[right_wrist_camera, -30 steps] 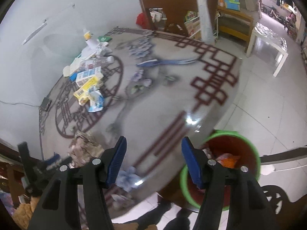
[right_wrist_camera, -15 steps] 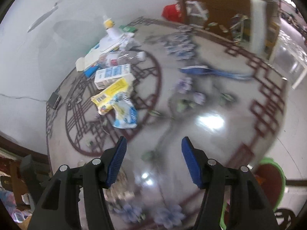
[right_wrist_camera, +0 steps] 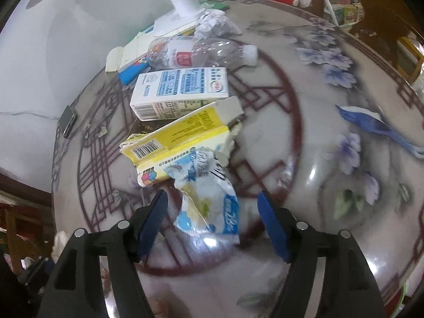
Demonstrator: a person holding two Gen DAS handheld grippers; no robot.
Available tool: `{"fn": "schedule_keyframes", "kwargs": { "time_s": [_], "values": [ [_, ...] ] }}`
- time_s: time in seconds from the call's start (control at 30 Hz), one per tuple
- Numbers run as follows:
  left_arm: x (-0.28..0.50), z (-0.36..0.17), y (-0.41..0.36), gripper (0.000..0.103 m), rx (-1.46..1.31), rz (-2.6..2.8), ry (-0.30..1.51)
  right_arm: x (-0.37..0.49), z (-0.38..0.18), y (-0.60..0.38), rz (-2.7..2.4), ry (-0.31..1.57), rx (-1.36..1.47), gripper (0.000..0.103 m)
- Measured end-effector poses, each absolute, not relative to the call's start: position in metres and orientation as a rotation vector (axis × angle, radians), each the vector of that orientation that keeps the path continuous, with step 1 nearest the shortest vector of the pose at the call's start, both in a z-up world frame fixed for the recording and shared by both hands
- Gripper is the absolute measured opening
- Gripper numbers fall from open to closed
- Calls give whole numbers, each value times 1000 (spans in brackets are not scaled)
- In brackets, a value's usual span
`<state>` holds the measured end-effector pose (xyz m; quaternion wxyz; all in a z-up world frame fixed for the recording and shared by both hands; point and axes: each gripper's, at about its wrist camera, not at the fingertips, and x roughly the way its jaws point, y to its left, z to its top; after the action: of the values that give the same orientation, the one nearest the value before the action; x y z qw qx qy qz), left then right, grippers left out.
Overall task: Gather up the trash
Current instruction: 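Grasp the crumpled newspaper with the left tool while the right grasps the blue snack bag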
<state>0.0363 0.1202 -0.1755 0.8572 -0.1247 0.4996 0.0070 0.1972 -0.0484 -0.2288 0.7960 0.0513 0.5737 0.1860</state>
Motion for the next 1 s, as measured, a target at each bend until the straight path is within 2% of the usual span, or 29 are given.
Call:
{"fn": "schedule_keyframes", "kwargs": {
  "time_s": [0.17, 0.2, 0.23, 0.33, 0.73, 1.0],
  "values": [
    [49, -171, 120, 40, -278, 15, 1025, 206, -243, -37, 412, 1240, 70, 67],
    [50, -170, 119, 40, -277, 13, 1022, 207, -246, -36, 412, 1245, 63, 58],
    [52, -169, 117, 40, -274, 10, 1018, 208, -248, -35, 424, 1255, 59, 42],
    [53, -165, 113, 40, -258, 8, 1005, 204, -244, -36, 442, 1243, 58, 26],
    [42, -123, 95, 40, -210, -11, 900, 138, -151, -84, 465, 1078, 155, 25],
    [23, -88, 59, 40, -152, -92, 816, 85, -115, -116, 432, 1001, 160, 26]
  ]
}}
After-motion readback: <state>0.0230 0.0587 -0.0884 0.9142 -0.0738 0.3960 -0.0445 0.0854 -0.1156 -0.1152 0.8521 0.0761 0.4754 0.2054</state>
